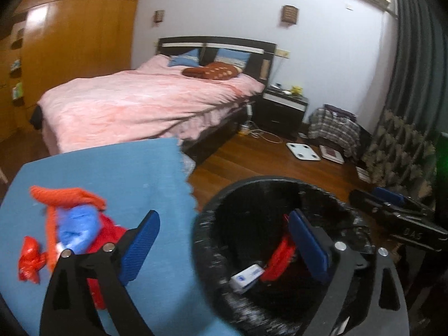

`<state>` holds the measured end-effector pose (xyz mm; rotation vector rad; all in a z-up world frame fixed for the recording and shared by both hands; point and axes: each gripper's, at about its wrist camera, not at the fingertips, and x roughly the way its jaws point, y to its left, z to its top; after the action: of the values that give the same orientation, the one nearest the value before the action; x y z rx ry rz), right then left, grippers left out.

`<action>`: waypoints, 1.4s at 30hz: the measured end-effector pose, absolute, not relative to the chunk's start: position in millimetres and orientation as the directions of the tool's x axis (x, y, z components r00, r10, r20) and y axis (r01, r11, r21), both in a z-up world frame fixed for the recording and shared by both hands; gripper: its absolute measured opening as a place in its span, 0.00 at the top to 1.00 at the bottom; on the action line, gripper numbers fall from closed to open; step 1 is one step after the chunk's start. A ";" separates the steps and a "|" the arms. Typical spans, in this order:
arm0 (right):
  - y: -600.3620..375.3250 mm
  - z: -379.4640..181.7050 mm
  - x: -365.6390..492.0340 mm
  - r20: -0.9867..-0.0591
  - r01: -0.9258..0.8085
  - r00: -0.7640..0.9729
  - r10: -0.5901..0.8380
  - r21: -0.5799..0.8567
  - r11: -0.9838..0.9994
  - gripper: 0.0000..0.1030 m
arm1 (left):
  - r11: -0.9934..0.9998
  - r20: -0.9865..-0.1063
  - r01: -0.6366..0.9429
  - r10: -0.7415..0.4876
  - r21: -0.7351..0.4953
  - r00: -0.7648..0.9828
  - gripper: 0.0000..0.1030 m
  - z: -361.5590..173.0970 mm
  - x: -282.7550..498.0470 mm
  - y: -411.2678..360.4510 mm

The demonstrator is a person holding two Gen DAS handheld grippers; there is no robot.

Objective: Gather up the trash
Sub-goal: 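Carry the box and glove over the black bin and open both grippers, then grasp the red plastic bag with the left gripper while the right gripper grasps the blue bag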

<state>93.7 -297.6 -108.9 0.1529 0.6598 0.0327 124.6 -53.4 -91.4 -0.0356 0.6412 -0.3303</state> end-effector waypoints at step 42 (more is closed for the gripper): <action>-28.5 -185.7 156.2 -0.676 -0.363 0.661 0.326 0.092 0.927 0.23 | 0.968 -0.690 -0.249 0.160 -0.030 0.706 0.24 -188.9 134.8 209.2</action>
<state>156.2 -28.5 -185.7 -0.0521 0.7541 0.3901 134.8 209.2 -188.9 -0.1239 0.7536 0.2280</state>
